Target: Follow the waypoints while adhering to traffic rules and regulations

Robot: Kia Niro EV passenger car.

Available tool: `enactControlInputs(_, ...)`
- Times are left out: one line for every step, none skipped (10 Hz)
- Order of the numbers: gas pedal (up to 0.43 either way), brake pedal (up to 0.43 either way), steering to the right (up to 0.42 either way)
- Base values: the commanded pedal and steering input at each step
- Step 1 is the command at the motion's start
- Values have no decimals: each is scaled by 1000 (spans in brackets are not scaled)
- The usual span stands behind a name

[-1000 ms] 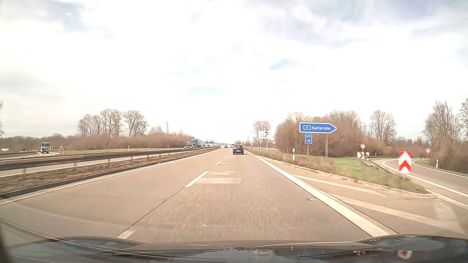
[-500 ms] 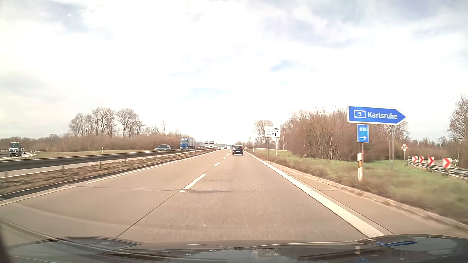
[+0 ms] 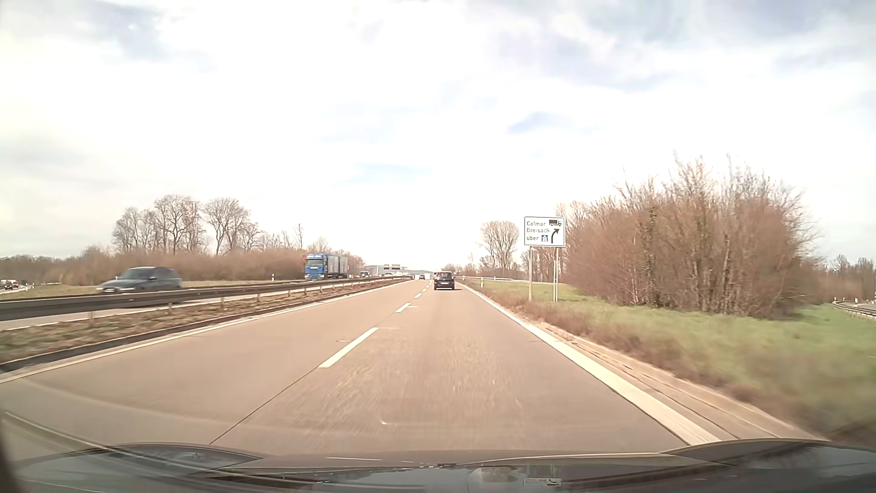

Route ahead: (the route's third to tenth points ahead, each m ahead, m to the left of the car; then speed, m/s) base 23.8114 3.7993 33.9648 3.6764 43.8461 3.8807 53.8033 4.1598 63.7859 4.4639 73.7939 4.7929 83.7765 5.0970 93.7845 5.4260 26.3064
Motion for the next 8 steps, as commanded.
enactControlInputs(260,0,0)
enactControlInputs(260,0,0)
enactControlInputs(260,0,0)
enactControlInputs(260,0,0)
enactControlInputs(260,0,0)
enactControlInputs(260,0,0)
enactControlInputs(260,0,0)
enactControlInputs(260,0,0)
